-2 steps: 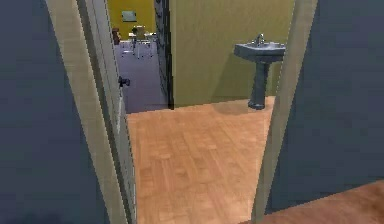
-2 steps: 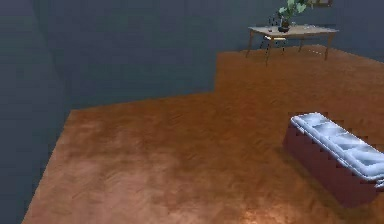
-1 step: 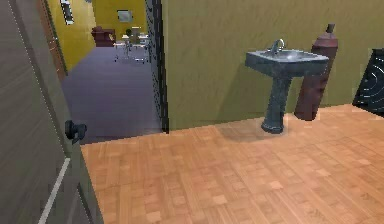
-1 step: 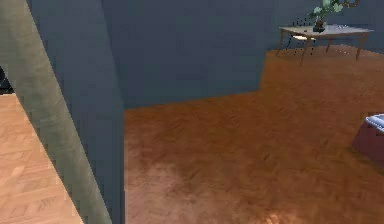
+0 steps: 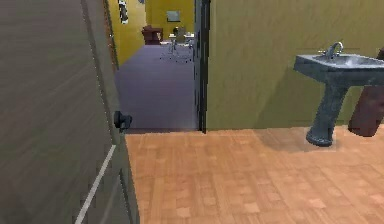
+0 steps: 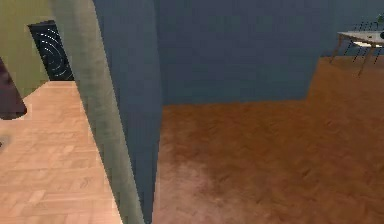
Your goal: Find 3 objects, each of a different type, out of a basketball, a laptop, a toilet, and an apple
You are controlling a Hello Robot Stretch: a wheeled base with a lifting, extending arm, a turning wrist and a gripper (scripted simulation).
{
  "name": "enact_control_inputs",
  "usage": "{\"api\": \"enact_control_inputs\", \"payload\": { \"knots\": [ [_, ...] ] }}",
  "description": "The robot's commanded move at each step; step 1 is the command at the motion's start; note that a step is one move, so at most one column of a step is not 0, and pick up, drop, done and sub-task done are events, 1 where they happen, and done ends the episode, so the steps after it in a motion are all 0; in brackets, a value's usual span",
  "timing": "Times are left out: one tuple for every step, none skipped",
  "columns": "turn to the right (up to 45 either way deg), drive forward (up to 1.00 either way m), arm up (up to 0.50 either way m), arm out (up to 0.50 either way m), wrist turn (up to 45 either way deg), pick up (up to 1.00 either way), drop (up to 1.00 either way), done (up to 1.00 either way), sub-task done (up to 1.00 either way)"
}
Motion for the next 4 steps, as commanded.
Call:
{"api": "enact_control_inputs", "payload": {
  "knots": [
    [0.0, 1.0, 0.0, 0.0, 0.0, 0.0, 0.0, 0.0, 0.0],
    [-12.0, 0.0, 0.0, 0.0, 0.0, 0.0, 0.0, 0.0, 0.0],
    [0.0, 0.2, 0.0, 0.0, 0.0, 0.0, 0.0, 0.0, 0.0],
    [-9.0, 0.0, 0.0, 0.0, 0.0, 0.0, 0.0, 0.0, 0.0]
  ]
}}
